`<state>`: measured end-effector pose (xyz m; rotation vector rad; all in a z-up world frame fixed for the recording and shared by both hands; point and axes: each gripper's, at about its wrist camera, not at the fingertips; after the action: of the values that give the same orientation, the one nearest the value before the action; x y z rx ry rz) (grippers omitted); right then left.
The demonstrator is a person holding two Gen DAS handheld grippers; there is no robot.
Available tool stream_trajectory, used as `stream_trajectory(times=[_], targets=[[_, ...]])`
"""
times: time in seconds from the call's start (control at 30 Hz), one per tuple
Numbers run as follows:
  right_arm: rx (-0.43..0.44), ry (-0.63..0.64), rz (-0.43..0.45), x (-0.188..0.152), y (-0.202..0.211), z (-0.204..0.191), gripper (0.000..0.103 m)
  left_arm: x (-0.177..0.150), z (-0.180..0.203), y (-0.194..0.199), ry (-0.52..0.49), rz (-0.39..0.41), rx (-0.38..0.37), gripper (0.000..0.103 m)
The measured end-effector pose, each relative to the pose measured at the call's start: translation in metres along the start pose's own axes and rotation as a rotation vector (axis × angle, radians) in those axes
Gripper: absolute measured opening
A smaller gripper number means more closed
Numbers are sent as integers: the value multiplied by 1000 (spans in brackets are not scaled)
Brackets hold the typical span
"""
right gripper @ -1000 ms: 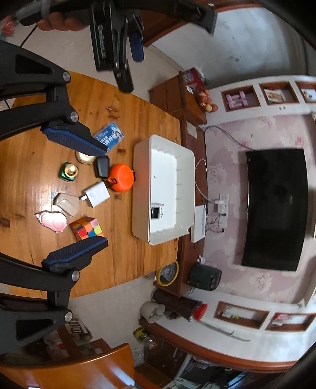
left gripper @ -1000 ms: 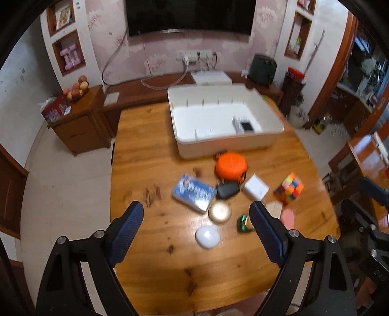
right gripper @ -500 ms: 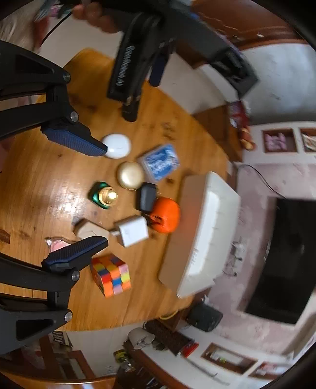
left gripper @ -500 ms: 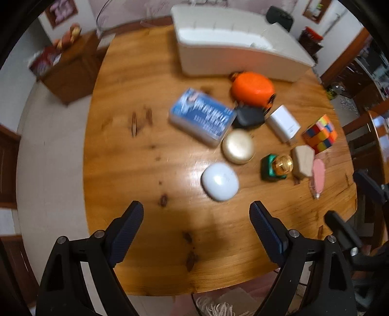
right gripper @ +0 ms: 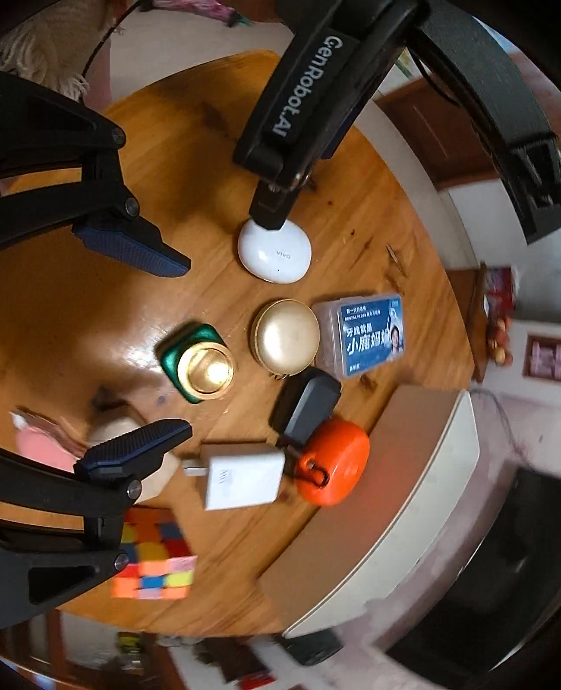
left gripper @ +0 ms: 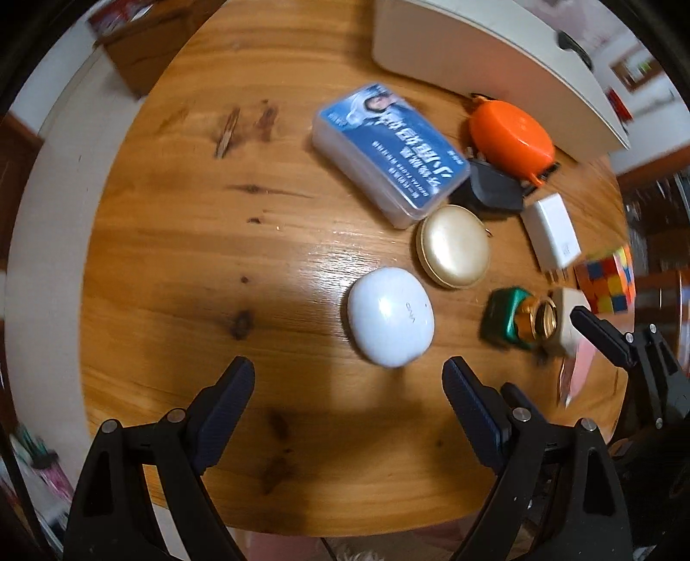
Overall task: Organize rigid objects
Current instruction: 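Grasp the white round earbud case with the left gripper while the right gripper grasps the green jar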
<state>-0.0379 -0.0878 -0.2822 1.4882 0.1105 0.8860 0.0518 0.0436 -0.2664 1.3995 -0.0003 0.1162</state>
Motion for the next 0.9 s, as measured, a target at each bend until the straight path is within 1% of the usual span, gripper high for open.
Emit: stream_trajectory(times=[0.13, 0.2, 0.3, 0.37, 0.43, 0.5, 0.57, 0.63, 0.67, 0.7, 0.73, 0.8, 0.83, 0.9], targets=[[19, 117, 2, 5, -18, 4, 69, 1, -2, -12, 89, -7, -11, 90], [44, 145, 4, 8, -24, 6, 69, 1, -2, -16, 127, 3, -21, 90], [73, 186, 1, 10, -33, 9, 69, 0, -3, -20, 172, 21, -16, 90], [85, 207, -6, 10, -39, 9, 63, -2, -3, -21, 199, 37, 6, 90], [109, 215, -20, 10, -43, 10, 54, -5, -4, -22, 219, 60, 26, 90], [127, 222, -28, 8, -45, 10, 50, -9, -2, -25, 234, 72, 46, 88], [131, 225, -21, 8, -45, 10, 48, -11, 0, -27, 244, 76, 50, 88], [138, 225, -17, 6, -44, 10, 47, -12, 4, -27, 241, 89, 59, 84], [142, 225, -16, 4, -43, 10, 47, -12, 5, -27, 233, 95, 70, 81], [145, 225, -17, 4, -43, 11, 46, -11, 7, -26, 226, 102, 75, 75], [147, 228, -18, 3, -42, 11, 46, -12, 9, -26, 221, 108, 77, 72], [146, 233, -19, 0, -38, 12, 46, -13, 9, -25, 216, 113, 84, 59], [145, 235, -20, 0, -38, 11, 46, -13, 10, -24, 219, 116, 83, 56], [148, 237, -19, -3, -36, 13, 46, -13, 12, -24, 227, 124, 81, 55]])
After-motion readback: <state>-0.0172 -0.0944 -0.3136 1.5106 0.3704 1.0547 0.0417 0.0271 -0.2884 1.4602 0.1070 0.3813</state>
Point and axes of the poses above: each gripper's, at about its wrist camera, not at the fingertips, and y roughly against the way its jaws point, z to its right, x to its top, and after that the axes turned 1 degree about y, right-handed
